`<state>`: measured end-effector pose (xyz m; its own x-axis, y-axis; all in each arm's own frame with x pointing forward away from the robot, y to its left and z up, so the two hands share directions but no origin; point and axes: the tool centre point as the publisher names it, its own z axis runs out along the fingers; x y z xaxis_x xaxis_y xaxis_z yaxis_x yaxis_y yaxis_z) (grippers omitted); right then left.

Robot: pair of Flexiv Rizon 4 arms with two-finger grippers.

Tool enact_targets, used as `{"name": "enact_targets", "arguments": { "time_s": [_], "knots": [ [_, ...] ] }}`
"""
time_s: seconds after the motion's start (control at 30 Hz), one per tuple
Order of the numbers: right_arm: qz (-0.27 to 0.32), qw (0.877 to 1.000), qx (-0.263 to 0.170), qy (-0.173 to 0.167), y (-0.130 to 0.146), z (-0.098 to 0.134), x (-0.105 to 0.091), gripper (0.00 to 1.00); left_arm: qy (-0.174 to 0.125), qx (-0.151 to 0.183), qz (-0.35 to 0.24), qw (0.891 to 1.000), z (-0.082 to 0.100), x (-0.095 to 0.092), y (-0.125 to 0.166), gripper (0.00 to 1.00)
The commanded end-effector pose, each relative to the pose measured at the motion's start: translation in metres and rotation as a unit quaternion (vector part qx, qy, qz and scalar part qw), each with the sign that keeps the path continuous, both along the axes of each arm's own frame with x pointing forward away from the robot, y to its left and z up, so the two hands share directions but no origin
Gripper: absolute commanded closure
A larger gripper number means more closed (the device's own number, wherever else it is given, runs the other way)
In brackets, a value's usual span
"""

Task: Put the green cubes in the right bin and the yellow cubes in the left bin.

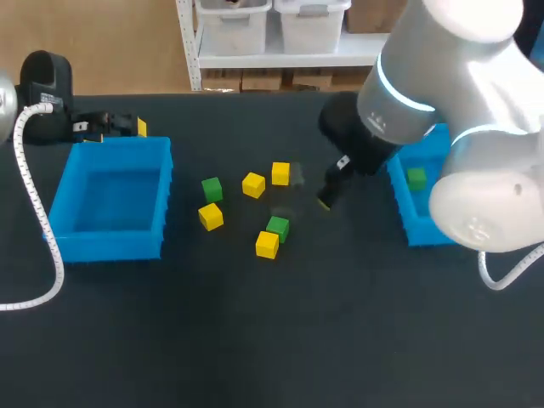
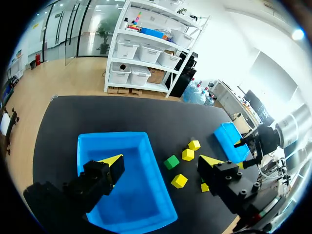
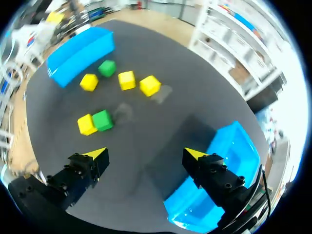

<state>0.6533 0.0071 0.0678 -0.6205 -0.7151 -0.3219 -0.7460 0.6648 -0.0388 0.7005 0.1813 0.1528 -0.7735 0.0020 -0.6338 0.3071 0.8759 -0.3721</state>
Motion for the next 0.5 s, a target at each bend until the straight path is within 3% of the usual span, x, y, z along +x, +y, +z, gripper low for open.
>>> {"name": "enact_targets", "arguments": {
  "time_s": [0.03,0.5],
  "knots": [
    [0.072,0.997,-0.010,0.018,0.013,-0.007,0.000,0.00,-0.004,-0.005,-0.004,1.000,-0.002,-0.001,0.003,0.00],
    [0.095,0.995,-0.020,0.025,0.057,-0.033,-0.015,0.00,-0.004,-0.005,-0.004,1.000,-0.002,-0.001,0.003,0.00]
  ]
}}
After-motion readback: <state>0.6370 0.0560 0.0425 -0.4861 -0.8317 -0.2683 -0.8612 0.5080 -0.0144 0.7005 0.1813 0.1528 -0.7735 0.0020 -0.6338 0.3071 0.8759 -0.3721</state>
